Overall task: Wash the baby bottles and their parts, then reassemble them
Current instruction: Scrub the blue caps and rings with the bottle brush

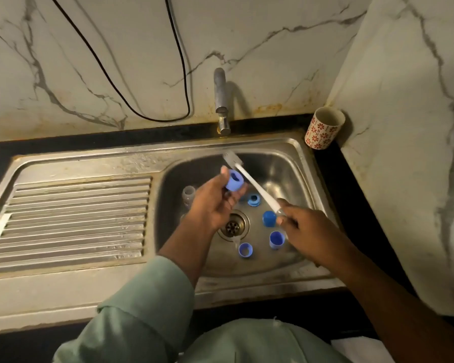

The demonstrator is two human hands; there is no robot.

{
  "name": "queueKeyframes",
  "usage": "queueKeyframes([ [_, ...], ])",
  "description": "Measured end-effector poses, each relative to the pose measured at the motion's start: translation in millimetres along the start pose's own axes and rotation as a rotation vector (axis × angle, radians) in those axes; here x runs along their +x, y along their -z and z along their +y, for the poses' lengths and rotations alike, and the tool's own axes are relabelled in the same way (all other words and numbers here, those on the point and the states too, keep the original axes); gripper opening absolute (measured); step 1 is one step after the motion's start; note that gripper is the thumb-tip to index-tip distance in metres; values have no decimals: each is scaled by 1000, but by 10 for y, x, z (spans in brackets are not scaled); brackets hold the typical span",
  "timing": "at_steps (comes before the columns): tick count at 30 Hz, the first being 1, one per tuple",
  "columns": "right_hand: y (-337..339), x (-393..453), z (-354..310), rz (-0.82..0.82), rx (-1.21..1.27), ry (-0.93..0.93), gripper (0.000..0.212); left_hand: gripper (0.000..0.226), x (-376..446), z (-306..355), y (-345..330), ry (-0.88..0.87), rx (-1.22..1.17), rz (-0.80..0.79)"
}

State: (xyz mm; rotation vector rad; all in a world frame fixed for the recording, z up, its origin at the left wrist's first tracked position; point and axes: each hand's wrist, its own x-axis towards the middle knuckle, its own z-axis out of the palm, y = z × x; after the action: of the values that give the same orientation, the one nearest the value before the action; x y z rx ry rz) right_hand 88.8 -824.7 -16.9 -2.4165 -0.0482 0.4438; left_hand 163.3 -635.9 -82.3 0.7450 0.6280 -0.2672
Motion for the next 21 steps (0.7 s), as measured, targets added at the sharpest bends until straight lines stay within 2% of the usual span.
queueKeyframes([
  [2, 50, 98, 132, 7, 6, -70, 34, 27, 58, -194, 67, 19, 139, -24],
  [5, 107, 88, 327, 9, 27, -90, 38, 15, 253, -544, 212, -54, 596, -83],
  [6, 115, 93, 380, -1, 30, -97, 38, 20, 354, -680, 251, -78, 804, -84],
  [9, 132, 127, 492, -29, 57, -123, 41, 58, 712, -1039, 374, -112, 1441, -105],
  [11, 134, 161, 556, -52, 70, -135, 42, 77, 951, -1241, 444, -95, 1713, -227],
  [13, 128, 209, 636, -74, 80, -151, 43, 92, 1150, -1400, 487, -119, 1960, -285],
  [15, 132, 250, 716, -77, 104, -174, 45, 100, 1268, -1489, 533, -155, 2081, -266],
  [18, 148, 322, 855, -97, 156, -210, 46, 102, 1362, -1621, 561, -128, 2041, -265],
  [21, 177, 392, 918, -100, 145, -218, 46, 83, 1342, -1641, 578, -95, 1909, -241],
])
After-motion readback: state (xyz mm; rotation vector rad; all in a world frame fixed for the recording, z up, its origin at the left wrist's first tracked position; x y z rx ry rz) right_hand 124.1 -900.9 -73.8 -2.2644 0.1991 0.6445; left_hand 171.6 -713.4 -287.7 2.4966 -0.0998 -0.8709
